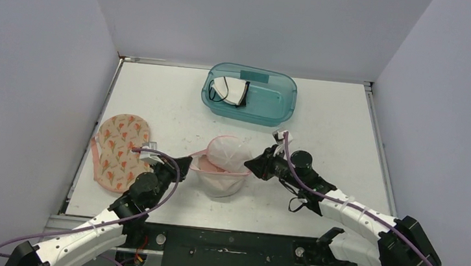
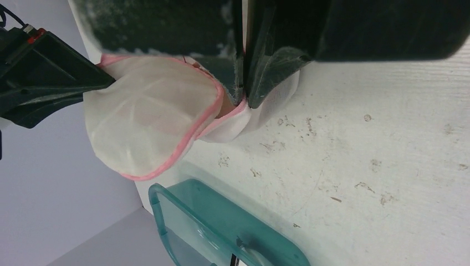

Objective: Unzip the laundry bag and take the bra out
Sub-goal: Open the laundry bag at the center of the board.

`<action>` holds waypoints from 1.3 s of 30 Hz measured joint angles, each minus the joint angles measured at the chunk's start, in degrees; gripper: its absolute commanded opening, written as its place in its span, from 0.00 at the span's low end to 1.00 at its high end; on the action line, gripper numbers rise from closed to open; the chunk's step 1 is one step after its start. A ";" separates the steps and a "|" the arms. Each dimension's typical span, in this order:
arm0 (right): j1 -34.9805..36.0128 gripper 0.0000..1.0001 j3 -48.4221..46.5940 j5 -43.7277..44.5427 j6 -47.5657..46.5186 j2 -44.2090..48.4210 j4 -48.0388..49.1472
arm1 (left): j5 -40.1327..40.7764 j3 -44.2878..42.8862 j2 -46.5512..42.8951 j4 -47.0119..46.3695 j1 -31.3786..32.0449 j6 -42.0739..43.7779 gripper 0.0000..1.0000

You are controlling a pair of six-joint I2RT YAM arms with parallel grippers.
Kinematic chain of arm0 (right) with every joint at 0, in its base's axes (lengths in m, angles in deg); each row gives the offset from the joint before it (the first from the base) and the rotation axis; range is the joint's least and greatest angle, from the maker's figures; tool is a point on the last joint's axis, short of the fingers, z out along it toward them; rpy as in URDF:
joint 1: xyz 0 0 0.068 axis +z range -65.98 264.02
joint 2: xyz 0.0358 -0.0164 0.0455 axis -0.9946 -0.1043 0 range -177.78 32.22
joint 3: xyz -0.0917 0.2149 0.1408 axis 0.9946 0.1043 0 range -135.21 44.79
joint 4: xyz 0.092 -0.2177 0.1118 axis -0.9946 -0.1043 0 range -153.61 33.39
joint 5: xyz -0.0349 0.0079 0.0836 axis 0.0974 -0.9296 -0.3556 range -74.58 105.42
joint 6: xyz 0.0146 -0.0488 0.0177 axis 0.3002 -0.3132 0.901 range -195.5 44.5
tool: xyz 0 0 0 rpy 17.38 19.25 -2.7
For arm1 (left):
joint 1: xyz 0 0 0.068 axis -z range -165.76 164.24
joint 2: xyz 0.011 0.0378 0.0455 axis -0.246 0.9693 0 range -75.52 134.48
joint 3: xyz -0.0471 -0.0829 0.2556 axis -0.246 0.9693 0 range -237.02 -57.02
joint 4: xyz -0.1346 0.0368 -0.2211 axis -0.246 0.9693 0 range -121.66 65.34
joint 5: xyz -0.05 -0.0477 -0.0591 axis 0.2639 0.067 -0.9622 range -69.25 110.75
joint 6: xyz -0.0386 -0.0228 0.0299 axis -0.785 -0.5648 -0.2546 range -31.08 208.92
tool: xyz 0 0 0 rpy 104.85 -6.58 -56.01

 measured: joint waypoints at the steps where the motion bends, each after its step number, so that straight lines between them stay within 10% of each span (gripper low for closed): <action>1: -0.20 0.22 0.50 0.39 -0.02 0.46 -0.90 | 0.02 0.02 0.46 -0.35 0.13 0.00 0.00; 5: -0.28 0.58 0.74 2.89 -0.79 3.76 -5.33 | 0.22 0.02 2.67 -1.99 1.38 0.07 0.00; 9: 0.13 0.72 0.33 6.51 -1.75 8.70 -11.02 | 1.36 0.02 4.00 -2.34 3.54 0.74 0.00; 22: 22.84 0.72 -17.94 28.15 -3.28 8.66 -24.83 | 3.89 -4.96 7.87 -1.46 10.29 7.41 0.00; 31: 23.47 0.75 -12.66 44.22 -2.32 20.68 -26.77 | 6.32 -32.13 9.92 15.76 10.62 19.41 0.00; 39: 23.41 0.79 -8.83 48.39 0.52 24.85 -26.93 | 6.36 -38.32 18.53 17.33 11.91 23.12 0.00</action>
